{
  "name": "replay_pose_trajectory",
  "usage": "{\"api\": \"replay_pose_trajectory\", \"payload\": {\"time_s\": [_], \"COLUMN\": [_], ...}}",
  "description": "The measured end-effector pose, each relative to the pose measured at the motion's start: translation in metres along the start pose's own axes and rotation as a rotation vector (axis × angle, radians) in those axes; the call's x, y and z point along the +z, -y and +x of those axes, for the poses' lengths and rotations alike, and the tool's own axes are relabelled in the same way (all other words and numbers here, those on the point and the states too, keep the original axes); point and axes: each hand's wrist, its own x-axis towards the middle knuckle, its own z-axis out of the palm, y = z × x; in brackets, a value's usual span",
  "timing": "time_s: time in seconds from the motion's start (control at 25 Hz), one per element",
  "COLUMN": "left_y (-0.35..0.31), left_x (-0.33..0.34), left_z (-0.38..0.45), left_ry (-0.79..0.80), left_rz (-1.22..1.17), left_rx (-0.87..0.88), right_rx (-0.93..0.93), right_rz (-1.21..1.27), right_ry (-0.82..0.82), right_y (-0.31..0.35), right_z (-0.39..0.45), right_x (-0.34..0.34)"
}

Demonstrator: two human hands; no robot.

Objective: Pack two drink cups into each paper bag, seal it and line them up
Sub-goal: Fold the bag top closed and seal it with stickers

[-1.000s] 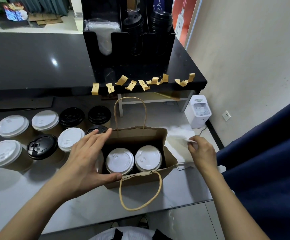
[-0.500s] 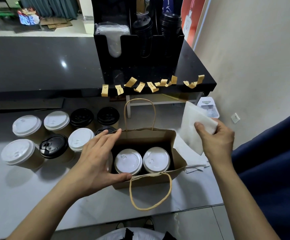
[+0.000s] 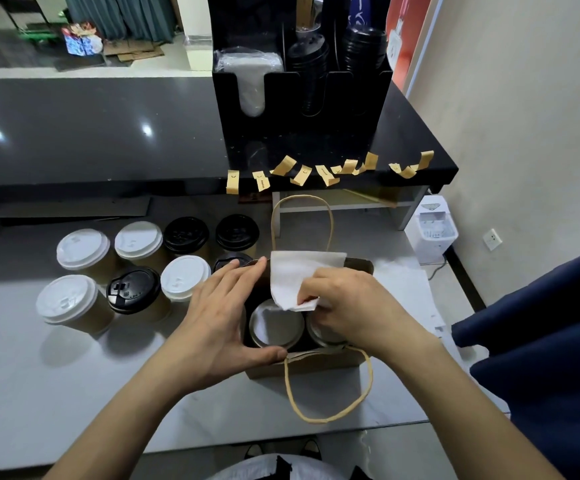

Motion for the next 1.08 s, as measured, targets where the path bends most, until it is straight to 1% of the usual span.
{"api": "replay_pose_trajectory", "payload": {"time_s": [0.08, 0.16, 0.2, 0.28, 0.4, 0.52, 0.56, 0.64, 0.76, 0.84, 0.92, 0.96, 1.08], "left_y": [0.001, 0.001, 0.002, 0.003, 0.004, 0.003, 0.003, 0.003, 0.005, 0.005, 0.004, 0.004, 0.003], "left_x": [0.001, 0.001, 0.001, 0.001, 0.001, 0.002, 0.002, 0.002, 0.001, 0.0, -0.001, -0.001, -0.003], "left_z": [0.0, 0.0, 0.001, 0.001, 0.001, 0.002, 0.003, 0.003, 0.003, 0.003, 0.003, 0.002, 0.001], "left_ry": [-0.006, -0.007, -0.008, -0.007, -0.011, -0.016, -0.02, -0.024, -0.035, -0.049, -0.063, -0.076, -0.16], "left_rz": [0.001, 0.005, 0.007, 0.009, 0.006, 0.004, 0.003, -0.003, -0.018, -0.019, -0.028, -0.038, -0.08], "left_rx": [-0.001, -0.005, -0.006, -0.005, 0.002, 0.013, 0.013, 0.014, 0.019, 0.025, 0.033, 0.039, 0.052], "right_rx": [0.006, 0.042, 0.071, 0.143, 0.23, 0.266, 0.268, 0.249, 0.177, 0.157, 0.221, 0.272, 0.399], "right_rz": [-0.048, -0.106, -0.112, -0.049, 0.038, 0.041, 0.051, 0.125, 0.26, 0.273, 0.275, 0.284, 0.36], "right_ry": [0.078, 0.195, 0.269, 0.391, 0.455, 0.486, 0.466, 0.349, 0.048, -0.161, -0.324, -0.375, -0.447], "right_y": [0.0, -0.001, -0.001, -0.001, -0.002, 0.003, 0.006, 0.008, 0.0, -0.014, -0.028, -0.034, -0.046], "right_z": [0.01, 0.017, 0.018, 0.018, 0.015, 0.014, 0.014, 0.012, 0.004, -0.005, -0.015, -0.02, -0.035], "right_x": [0.007, 0.012, 0.013, 0.014, 0.011, 0.008, 0.007, 0.001, -0.011, -0.016, -0.017, -0.016, -0.008]}}
